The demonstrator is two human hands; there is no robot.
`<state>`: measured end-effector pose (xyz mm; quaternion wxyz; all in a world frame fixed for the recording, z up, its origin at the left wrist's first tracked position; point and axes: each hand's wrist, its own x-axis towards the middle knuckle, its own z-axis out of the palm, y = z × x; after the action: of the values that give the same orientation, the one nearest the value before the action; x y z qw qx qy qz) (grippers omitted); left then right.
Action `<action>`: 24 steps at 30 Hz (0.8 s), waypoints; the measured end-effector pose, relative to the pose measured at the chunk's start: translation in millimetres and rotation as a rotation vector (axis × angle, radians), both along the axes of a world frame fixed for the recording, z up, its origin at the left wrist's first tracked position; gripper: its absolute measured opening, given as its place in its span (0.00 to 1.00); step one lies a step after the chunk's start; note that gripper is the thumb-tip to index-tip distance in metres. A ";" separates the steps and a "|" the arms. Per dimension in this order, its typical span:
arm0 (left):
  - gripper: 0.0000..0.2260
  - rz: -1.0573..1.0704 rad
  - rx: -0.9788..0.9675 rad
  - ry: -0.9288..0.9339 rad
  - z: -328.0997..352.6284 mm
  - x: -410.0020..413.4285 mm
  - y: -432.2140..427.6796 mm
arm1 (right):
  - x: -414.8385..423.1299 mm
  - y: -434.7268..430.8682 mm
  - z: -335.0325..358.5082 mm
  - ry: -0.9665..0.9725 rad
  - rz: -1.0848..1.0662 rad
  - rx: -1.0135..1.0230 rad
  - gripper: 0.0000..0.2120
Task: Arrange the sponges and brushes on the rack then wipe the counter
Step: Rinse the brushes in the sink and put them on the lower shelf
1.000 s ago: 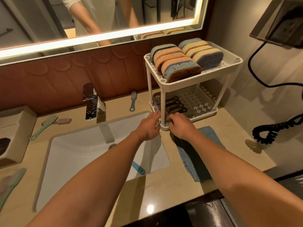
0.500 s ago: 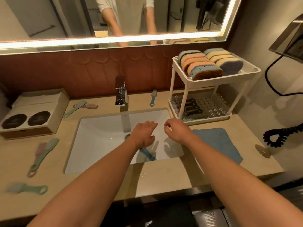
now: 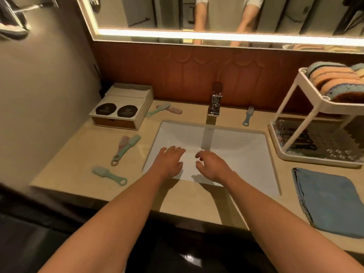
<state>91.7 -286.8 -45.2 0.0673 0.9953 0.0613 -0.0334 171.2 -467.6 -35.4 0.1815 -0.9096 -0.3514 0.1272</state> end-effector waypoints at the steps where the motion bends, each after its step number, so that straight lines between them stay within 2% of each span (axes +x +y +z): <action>1: 0.23 0.027 -0.009 -0.017 0.4 -8.3 10.5 | -4.7 12.9 -2.3 0.003 0.028 -0.009 0.18; 15: 0.15 0.287 -0.015 -0.297 -11.8 -70.3 132.9 | -35.4 160.5 -12.4 0.006 0.249 0.007 0.25; 20: 0.19 0.453 -0.058 -0.230 -13.7 -75.7 174.7 | -36.0 209.9 -19.2 -0.059 0.285 -0.009 0.25; 24: 0.21 0.483 -0.108 -0.169 -18.9 -67.6 202.4 | -33.3 248.0 -18.6 -0.097 0.310 -0.073 0.28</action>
<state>24.1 -84.5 -64.1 0.1315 0.9459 0.2895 0.0638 137.9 -219.6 -54.0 0.1093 -0.8557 -0.4908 0.1222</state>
